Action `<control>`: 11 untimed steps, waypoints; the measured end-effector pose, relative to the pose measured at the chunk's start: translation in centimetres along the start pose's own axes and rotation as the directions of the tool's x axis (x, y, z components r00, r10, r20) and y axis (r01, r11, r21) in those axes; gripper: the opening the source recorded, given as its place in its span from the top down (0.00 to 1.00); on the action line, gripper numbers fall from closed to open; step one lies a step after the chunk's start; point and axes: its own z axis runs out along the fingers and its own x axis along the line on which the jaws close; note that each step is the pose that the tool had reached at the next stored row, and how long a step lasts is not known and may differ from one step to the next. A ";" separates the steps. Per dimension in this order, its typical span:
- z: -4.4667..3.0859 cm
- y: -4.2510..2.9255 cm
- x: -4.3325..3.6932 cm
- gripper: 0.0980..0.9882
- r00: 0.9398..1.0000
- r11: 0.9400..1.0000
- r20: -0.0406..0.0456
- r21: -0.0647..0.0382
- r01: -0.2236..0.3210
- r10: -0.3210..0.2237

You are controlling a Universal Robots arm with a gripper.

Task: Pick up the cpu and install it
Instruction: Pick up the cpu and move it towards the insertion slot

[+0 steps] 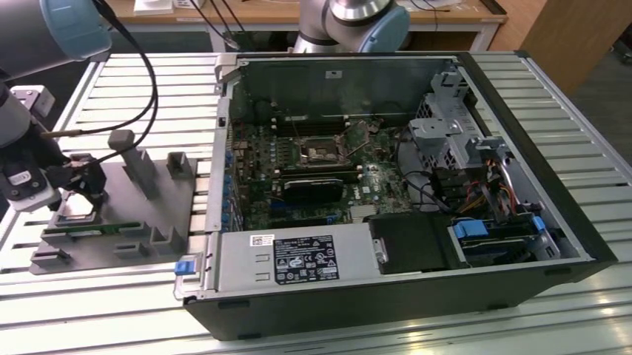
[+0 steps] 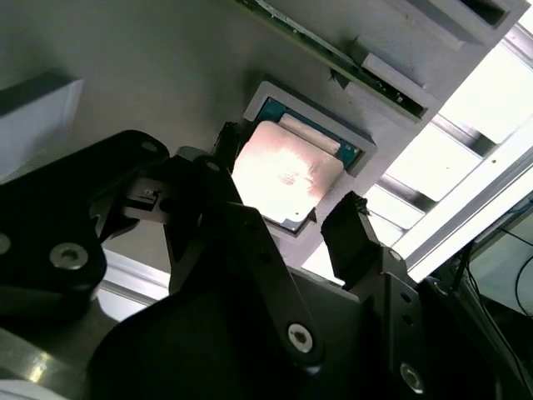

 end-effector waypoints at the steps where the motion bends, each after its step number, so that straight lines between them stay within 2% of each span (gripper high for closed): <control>1: 0.01 0.00 -0.02 0.34 1.000 1.000 -0.002 0.000 0.000 0.000; 8: 0.03 -0.11 -0.29 0.34 1.000 1.000 -0.003 0.000 0.000 0.000; 11: 0.03 -0.11 -0.31 0.34 1.000 1.000 0.000 0.007 0.000 0.000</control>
